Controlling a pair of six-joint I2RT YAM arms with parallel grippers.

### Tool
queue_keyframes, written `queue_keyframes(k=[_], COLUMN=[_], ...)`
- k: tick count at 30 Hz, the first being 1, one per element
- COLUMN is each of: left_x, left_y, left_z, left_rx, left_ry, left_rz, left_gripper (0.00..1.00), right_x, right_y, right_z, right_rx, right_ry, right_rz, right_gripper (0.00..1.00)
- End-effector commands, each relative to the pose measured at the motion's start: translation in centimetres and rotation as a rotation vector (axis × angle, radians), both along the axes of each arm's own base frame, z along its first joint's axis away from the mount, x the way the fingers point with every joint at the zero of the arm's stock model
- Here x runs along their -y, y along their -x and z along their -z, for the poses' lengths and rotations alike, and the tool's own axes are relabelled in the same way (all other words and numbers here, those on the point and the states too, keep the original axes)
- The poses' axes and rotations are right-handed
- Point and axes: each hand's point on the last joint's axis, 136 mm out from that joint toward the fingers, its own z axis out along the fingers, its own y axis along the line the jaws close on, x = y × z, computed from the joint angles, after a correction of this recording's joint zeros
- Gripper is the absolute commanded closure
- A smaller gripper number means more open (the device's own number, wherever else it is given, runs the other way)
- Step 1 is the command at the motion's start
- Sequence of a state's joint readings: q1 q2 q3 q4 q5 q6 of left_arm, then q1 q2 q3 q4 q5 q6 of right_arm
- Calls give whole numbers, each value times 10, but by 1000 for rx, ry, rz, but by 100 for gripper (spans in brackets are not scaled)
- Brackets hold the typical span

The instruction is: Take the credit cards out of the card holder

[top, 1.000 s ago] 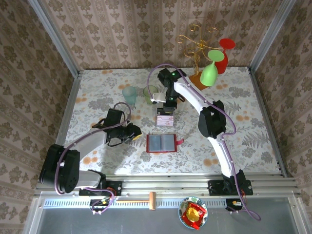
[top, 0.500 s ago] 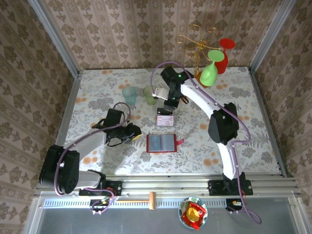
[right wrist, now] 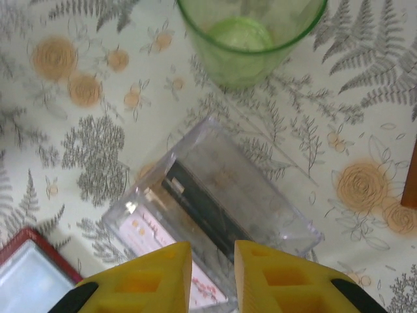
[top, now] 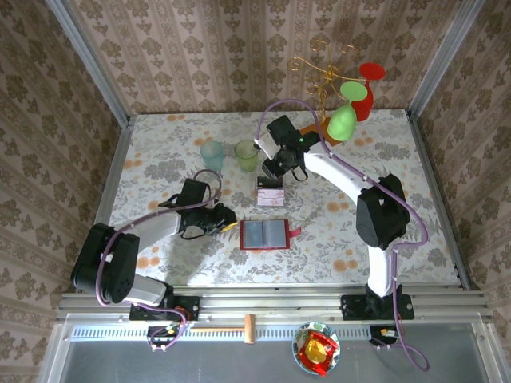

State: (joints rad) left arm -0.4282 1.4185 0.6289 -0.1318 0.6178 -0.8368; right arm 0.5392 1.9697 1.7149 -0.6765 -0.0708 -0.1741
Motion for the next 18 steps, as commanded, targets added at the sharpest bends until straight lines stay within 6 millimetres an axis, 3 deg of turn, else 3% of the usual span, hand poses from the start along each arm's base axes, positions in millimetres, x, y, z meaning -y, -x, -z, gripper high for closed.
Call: queue_keyframes(k=[1, 18], left_x=[7, 5], left_y=[-4, -2], left_z=[-8, -5], left_rx=[29, 13], left_ry=[23, 17], left_rz=[27, 12], left_gripper=[80, 79], right_x=[-3, 12], right_y=[-24, -37], right_z=[4, 51], right_rx=[33, 23], right_ry=[-7, 177], right_rz=[63, 24], right_gripper=[73, 65])
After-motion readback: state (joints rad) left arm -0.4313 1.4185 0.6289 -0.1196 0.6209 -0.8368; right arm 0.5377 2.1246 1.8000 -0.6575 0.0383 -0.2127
